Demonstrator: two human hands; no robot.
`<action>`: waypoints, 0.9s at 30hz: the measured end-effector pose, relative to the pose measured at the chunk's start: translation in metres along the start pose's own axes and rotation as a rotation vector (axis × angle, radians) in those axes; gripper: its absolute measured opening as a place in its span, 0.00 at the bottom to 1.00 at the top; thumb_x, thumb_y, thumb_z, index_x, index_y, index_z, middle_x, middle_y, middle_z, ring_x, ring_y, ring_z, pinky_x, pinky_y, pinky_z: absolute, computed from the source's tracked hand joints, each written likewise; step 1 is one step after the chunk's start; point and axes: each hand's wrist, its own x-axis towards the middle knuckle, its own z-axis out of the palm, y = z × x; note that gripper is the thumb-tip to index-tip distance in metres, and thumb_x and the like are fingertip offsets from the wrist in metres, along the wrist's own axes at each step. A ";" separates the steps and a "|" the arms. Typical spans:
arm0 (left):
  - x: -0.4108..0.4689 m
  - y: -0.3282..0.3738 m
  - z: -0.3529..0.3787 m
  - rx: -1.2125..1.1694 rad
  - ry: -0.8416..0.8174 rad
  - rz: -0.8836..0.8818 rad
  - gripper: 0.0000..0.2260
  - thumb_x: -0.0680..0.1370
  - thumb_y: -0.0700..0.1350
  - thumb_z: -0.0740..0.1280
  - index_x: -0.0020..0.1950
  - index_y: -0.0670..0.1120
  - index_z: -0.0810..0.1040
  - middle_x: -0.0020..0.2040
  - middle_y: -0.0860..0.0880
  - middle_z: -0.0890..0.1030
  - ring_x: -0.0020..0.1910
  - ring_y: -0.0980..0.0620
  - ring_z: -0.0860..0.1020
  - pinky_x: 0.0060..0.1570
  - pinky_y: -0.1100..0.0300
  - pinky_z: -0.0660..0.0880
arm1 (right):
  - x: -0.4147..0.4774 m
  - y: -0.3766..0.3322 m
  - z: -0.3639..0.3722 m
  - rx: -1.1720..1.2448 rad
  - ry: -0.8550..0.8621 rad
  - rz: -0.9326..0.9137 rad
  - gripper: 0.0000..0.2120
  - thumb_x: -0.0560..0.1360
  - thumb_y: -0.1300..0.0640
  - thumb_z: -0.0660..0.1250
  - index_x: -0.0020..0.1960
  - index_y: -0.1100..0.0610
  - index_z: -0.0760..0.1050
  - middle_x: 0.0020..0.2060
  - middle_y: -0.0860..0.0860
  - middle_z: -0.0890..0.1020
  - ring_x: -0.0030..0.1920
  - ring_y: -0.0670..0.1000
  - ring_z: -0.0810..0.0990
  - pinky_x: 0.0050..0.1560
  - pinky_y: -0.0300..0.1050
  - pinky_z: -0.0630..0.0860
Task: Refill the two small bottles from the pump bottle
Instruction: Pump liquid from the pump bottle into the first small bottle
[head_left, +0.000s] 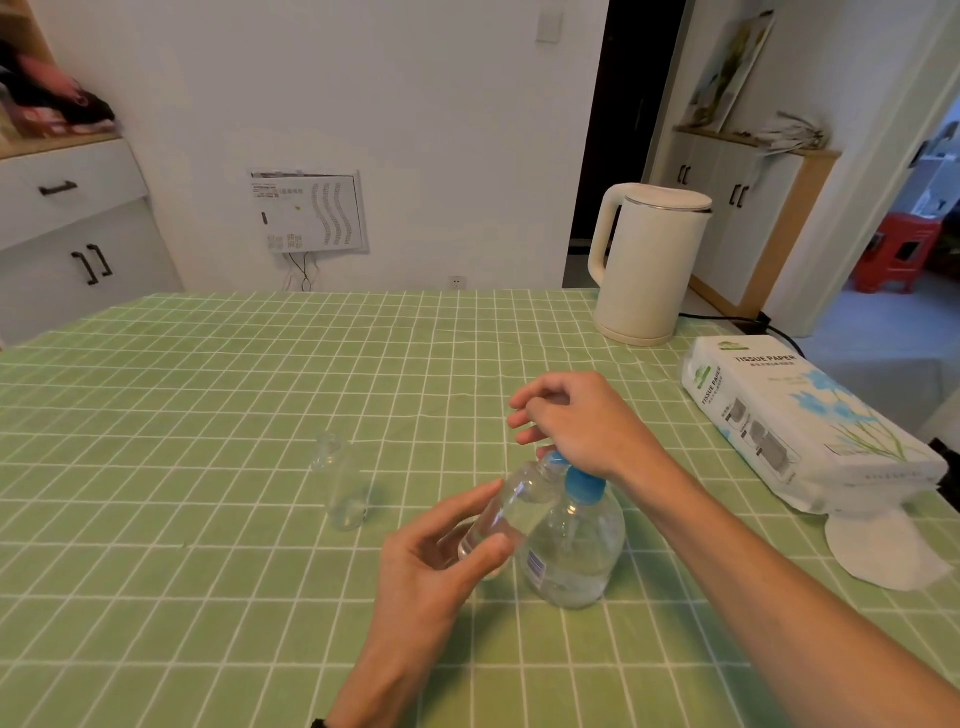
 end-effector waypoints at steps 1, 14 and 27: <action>0.002 0.000 -0.002 0.006 -0.013 -0.016 0.22 0.67 0.49 0.81 0.61 0.56 0.88 0.61 0.50 0.88 0.62 0.49 0.87 0.56 0.60 0.83 | 0.000 0.000 0.000 0.001 0.000 0.007 0.11 0.83 0.60 0.63 0.49 0.51 0.83 0.45 0.47 0.89 0.44 0.47 0.89 0.51 0.48 0.85; 0.014 0.000 -0.012 -0.072 -0.026 -0.157 0.20 0.70 0.48 0.80 0.62 0.53 0.88 0.63 0.48 0.87 0.59 0.51 0.87 0.53 0.57 0.84 | 0.000 0.000 0.000 -0.053 -0.018 0.021 0.10 0.83 0.59 0.63 0.54 0.53 0.84 0.45 0.47 0.89 0.44 0.46 0.89 0.54 0.52 0.86; 0.010 -0.003 -0.011 -0.010 -0.005 -0.070 0.22 0.65 0.46 0.82 0.59 0.52 0.89 0.60 0.48 0.89 0.60 0.50 0.87 0.54 0.62 0.83 | 0.003 0.003 0.002 0.021 0.010 0.049 0.10 0.83 0.61 0.64 0.52 0.53 0.84 0.44 0.47 0.89 0.44 0.46 0.89 0.55 0.54 0.86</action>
